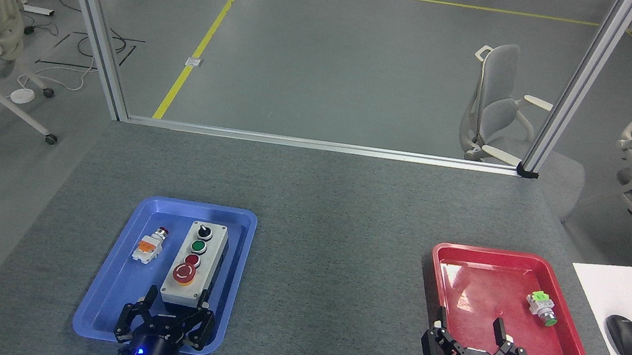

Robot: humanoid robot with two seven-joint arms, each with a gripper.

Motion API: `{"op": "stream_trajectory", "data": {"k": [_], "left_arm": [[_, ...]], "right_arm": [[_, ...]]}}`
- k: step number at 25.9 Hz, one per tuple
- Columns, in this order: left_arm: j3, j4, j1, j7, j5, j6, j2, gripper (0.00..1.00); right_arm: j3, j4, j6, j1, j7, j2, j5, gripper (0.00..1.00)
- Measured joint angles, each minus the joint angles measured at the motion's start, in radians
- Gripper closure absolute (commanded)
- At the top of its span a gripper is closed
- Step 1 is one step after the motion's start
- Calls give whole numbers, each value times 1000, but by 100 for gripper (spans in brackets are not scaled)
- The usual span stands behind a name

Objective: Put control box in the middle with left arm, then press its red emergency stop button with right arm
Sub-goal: 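Close the left gripper on the near end of the control box, then drag the control box off the blue tray toward the table middle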

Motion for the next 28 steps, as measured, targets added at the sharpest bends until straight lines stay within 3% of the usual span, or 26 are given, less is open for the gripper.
{"op": "stream_trajectory", "data": {"k": [16, 17, 18, 21, 22, 25, 28], "left_arm": [[-7, 209, -140, -1, 15, -14, -23, 2], [-8, 216, -146, -1, 16, -15, -23, 9], [-8, 222, -152, -1, 17, -16, -23, 24], [-9, 230, -160, -1, 18, -23, -22, 77], [-10, 231, -161, -2, 18, -33, -20, 90], [-8, 231, -163, -6, 23, -73, -15, 100], [-3, 215, -167, -7, 57, -104, -9, 100]], "right_arm": [[-1, 3, 7, -3, 0, 15, 2, 1], [-2, 3, 7, -2, 0, 14, 2, 1], [-3, 3, 7, -1, 0, 14, 2, 1], [-6, 3, 7, -1, 1, 12, -1, 1], [-7, 3, 7, -1, 1, 11, -3, 1], [-8, 4, 3, -2, 2, 7, -14, 1], [-7, 5, 0, -5, 2, 4, -29, 1]]}}
